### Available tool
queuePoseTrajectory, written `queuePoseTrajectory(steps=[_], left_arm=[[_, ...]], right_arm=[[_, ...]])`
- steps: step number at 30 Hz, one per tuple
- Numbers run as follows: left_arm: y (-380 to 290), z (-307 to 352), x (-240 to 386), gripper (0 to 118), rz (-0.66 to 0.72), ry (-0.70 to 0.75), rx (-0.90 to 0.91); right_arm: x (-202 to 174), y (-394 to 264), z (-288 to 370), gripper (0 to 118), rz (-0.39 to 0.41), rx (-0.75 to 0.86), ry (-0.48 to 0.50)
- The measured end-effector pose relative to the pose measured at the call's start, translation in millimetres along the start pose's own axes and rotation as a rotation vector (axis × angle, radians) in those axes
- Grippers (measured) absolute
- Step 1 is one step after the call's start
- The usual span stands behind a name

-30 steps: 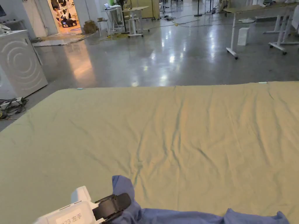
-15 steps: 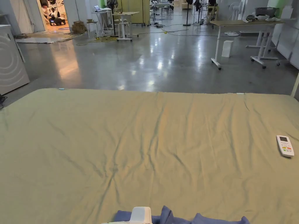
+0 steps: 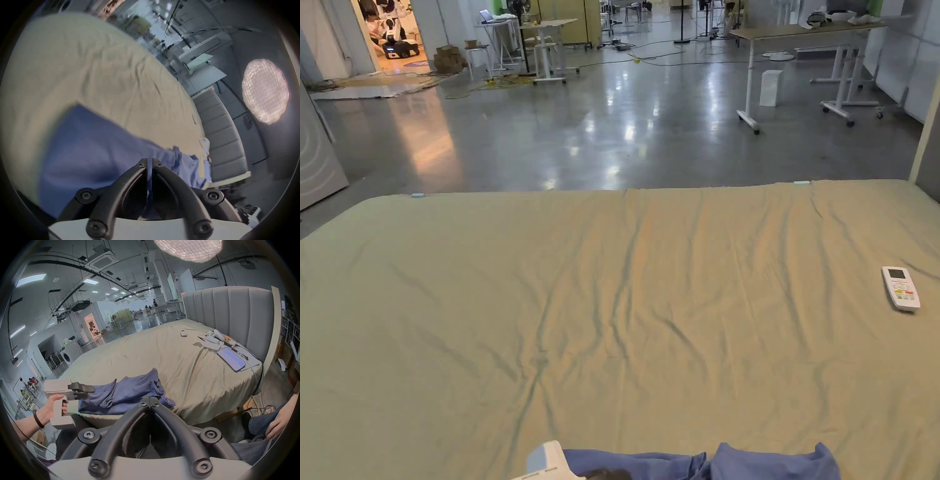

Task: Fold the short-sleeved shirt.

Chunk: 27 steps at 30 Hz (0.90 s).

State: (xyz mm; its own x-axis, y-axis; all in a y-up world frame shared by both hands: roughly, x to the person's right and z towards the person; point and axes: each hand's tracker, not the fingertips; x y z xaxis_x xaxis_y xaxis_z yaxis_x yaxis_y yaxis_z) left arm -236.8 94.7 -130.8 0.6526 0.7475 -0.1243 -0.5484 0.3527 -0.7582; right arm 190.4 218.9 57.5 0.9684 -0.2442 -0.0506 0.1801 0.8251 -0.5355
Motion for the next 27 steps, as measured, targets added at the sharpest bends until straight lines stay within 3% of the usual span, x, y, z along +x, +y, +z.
queuePoseTrajectory(steps=[3, 5, 6, 10, 12, 13, 16, 17, 24, 26, 27], left_arm=[[-21, -36, -4, 5, 0.047, -0.058, -0.126], [-38, -52, 10, 5, -0.058, 0.009, -0.178], [-42, -55, 12, 4, -0.095, 0.054, -0.170], [-26, -48, 7, 4, -0.040, 0.015, -0.157], [-20, -35, 11, 10, -0.087, -0.002, -0.125], [-17, -21, 11, 28, -0.121, -0.024, -0.086], [5, 16, 5, 103, -0.141, -0.098, 0.000], [13, 33, 0, 112, -0.121, -0.111, 0.014], [56, 83, -82, 109, 0.092, 0.028, 0.070], [41, 71, -70, 98, 0.156, 0.038, 0.046], [38, 66, -74, 98, 0.174, 0.042, 0.033]], right_arm=[[2, -1, 2, 0, 0.001, -0.009, -0.008], [4, -1, 5, 0, 0.005, -0.010, -0.028], [5, 0, 6, 0, 0.004, -0.009, -0.036], [10, 0, 5, 0, -0.013, -0.012, -0.046], [9, 0, 3, 0, -0.009, -0.016, -0.046], [8, 1, 2, 0, -0.003, -0.016, -0.047], [4, 2, 1, 0, -0.004, -0.015, -0.027], [3, 2, -1, 0, -0.002, -0.018, -0.018], [-4, 0, -7, 0, 0.013, -0.034, 0.011], [-7, 1, -3, 0, 0.028, -0.037, 0.010], [-8, 2, 0, 0, 0.044, -0.034, 0.011]])
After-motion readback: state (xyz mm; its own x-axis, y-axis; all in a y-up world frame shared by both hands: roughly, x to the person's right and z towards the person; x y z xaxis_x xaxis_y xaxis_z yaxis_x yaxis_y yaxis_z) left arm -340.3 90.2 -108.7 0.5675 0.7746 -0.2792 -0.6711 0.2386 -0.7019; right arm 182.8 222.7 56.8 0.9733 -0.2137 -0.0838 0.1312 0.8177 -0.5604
